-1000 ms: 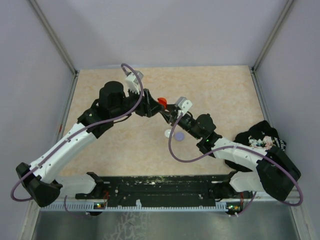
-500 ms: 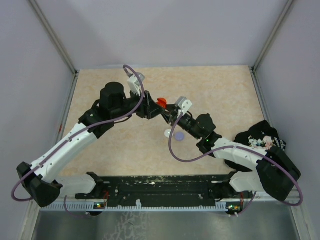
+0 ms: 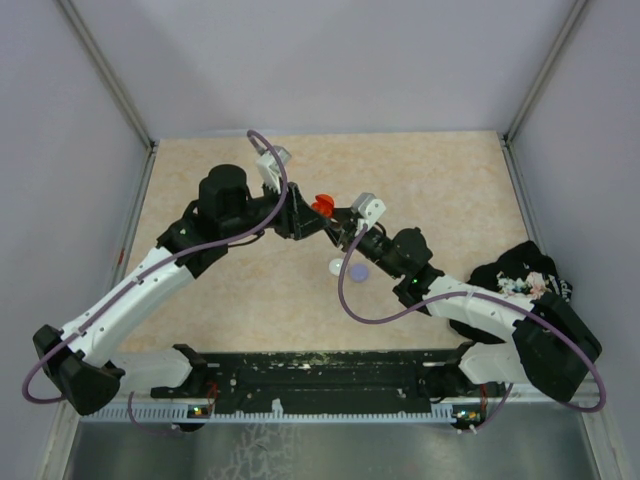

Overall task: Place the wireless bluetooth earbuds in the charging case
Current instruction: Adjust the earbud with the charging case.

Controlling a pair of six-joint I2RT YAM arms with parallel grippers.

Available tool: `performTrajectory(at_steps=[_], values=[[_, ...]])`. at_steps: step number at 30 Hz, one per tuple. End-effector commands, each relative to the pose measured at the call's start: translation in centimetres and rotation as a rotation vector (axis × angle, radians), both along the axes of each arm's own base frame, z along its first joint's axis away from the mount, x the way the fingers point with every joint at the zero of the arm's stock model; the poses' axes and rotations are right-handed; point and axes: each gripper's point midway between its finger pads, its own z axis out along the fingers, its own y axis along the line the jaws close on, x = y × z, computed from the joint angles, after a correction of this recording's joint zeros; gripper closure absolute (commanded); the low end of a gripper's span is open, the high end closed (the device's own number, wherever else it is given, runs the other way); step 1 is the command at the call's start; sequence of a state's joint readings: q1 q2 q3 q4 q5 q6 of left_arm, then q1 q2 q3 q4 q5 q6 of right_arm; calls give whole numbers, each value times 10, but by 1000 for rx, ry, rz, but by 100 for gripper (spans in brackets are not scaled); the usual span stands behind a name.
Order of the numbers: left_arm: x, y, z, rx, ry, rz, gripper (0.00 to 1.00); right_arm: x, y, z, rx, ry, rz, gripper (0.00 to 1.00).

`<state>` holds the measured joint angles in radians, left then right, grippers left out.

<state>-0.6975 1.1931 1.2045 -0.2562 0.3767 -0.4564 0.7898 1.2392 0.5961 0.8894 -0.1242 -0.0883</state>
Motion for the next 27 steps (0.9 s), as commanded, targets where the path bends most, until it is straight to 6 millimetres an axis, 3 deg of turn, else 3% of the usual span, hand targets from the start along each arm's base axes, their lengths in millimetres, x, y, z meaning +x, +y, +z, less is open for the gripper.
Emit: performTrajectory(at_steps=[1, 15, 19, 27], values=[[-3, -3, 14, -51, -25, -30, 48, -4, -1, 22, 65, -40, 7, 100], [5, -14, 15, -67, -21, -45, 44, -7, 4, 21, 50, -32, 38, 100], [6, -14, 25, -80, -46, -45, 42, -7, 5, 20, 47, -30, 40, 100], [12, 20, 30, 8, -159, 24, 36, -10, 4, 20, 53, -7, 68, 100]])
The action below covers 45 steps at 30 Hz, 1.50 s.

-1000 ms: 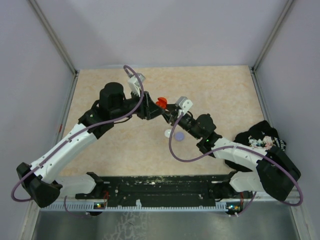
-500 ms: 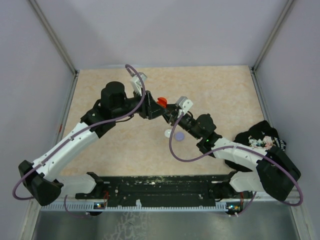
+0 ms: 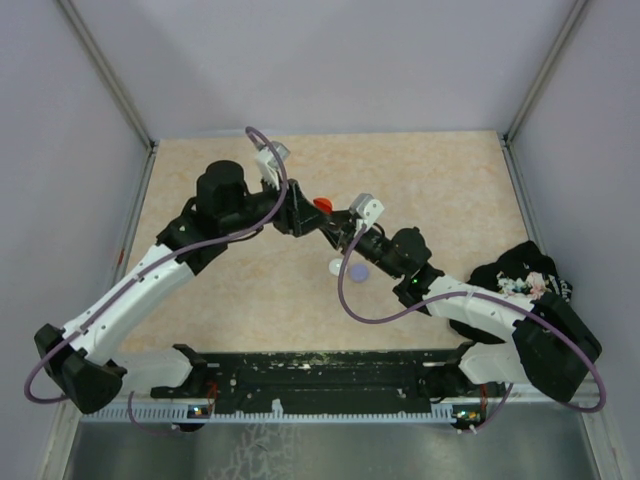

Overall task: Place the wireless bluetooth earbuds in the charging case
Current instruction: Adjust the earbud with the charging case, then adjust the charging case.

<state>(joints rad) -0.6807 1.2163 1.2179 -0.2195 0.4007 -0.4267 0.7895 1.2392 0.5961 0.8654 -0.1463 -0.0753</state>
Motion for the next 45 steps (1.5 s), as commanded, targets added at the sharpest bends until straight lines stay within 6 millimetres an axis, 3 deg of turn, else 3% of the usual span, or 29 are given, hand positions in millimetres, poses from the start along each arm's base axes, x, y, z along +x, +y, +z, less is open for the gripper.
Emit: performTrajectory(at_steps=[1, 6, 13, 27, 45], values=[[3, 28, 25, 22, -139, 46, 36, -7, 1, 28, 74, -24, 57, 100], [0, 56, 27, 33, -276, 75, 33, -12, -3, 40, 116, 3, 154, 100], [-6, 63, 20, 11, -353, 12, 31, -29, -1, 57, 142, 2, 304, 100], [-29, 56, 16, -186, -376, -194, 35, -57, 7, 83, 202, -15, 500, 100], [-39, 45, 18, -312, -354, -299, 49, -65, 19, 87, 240, 3, 587, 100]])
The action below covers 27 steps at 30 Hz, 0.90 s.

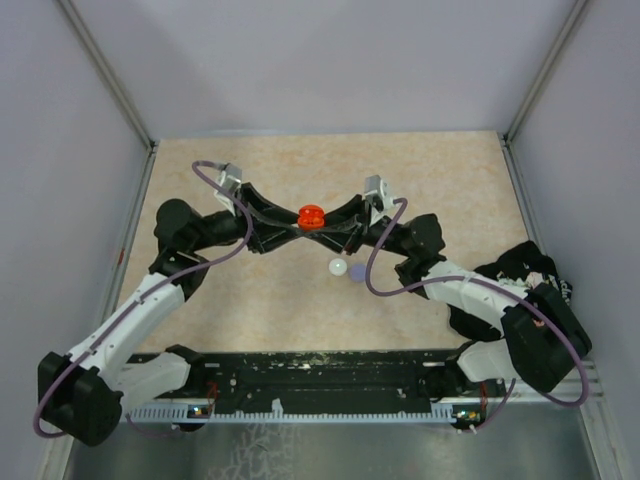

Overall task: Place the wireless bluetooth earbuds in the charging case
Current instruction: Adjust the charging case.

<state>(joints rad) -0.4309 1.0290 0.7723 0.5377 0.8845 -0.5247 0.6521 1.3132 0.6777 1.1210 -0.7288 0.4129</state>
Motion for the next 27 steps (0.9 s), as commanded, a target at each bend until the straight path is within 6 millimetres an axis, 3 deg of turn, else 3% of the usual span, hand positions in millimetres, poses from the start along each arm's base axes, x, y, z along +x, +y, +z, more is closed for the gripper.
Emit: performTrajectory(at_steps=[1, 15, 27], values=[[-8, -2, 6, -28, -28, -63, 50, -6, 1, 37, 78, -96, 20, 100], [-12, -2, 5, -38, -63, -80, 56, -10, 10, 37, 72, -81, 41, 100], [-10, 4, 4, -6, -164, -10, 94, -11, 12, 35, 47, -64, 36, 100]])
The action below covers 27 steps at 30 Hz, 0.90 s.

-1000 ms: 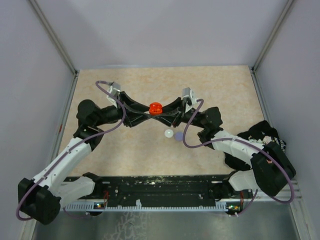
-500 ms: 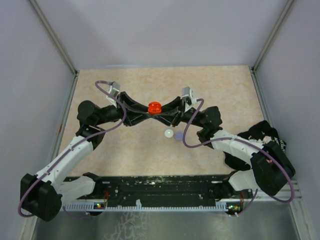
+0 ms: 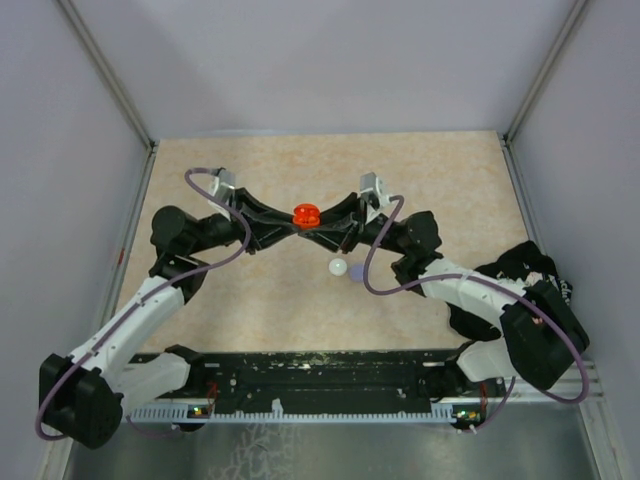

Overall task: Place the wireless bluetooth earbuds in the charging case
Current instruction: Adjust the charging case.

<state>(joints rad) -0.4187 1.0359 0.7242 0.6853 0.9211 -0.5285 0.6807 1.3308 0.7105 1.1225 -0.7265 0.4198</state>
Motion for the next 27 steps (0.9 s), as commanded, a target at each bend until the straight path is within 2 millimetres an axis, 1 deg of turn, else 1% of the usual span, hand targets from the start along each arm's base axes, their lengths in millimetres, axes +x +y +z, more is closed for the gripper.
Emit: performTrajectory(at_steps=[1, 3, 6, 8, 18, 25, 27], values=[[-6, 3, 5, 25, -91, 24, 96, -6, 3, 26, 30, -57, 10, 99], [-5, 6, 5, 37, -106, 46, 99, -6, 1, 25, 17, -52, 10, 94], [-4, 7, 6, 51, -116, 64, 100, -4, -2, 25, 6, -48, 7, 86], [-4, 8, 6, 56, -118, 69, 100, -3, -5, 25, 2, -48, 4, 83], [-1, 11, 6, 78, -108, 100, 100, -5, -16, 25, -16, -56, 10, 81], [-2, 14, 8, 78, -114, 120, 100, -7, -18, 24, -29, -59, 26, 72], [-2, 14, 10, 75, -115, 124, 100, -8, -18, 24, -31, -58, 31, 71]])
